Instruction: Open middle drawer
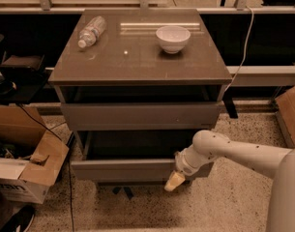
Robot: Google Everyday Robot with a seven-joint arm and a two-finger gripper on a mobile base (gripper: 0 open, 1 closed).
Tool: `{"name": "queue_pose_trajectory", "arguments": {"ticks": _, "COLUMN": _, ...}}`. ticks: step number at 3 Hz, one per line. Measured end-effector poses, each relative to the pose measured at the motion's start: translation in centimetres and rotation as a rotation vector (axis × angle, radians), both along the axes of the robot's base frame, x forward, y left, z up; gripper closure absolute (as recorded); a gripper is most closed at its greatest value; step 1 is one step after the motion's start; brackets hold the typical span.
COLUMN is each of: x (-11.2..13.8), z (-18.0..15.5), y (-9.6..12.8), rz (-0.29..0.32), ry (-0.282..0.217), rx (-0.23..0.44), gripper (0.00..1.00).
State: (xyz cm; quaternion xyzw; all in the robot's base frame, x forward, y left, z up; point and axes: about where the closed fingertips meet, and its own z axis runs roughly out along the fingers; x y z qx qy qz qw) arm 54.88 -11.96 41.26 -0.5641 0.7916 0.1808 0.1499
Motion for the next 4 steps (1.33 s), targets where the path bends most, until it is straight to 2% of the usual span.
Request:
{"name": "queue_pose_trajectory", "arguments": {"ticks": 1, "x": 0.0, "z": 0.2, "y": 0.0, "rz": 0.0, "ry": 0.0, "rx": 0.0, "gripper": 0.5}}
{"name": "queue_pose_trajectory", "arguments": {"ticks": 2, "x": 0.0, "z": 0.7, "y": 0.0, "rz": 0.0, "ry": 0.0, "rx": 0.0, "gripper": 0.38}}
{"name": "queue_pose_trajectory", "arguments": {"ticks": 3, "x": 0.0, "z": 0.8, "y": 0.0, "rz": 0.0, "ry": 0.001, "rx": 0.0, "gripper": 0.15}}
{"name": "queue_pose_trajectory", "arguments": {"ticks": 4, "x": -1.5, "z": 0.5, "y": 0.4, "rz": 0.03, "ry": 0.038, "rx": -0.018, "gripper": 0.0}}
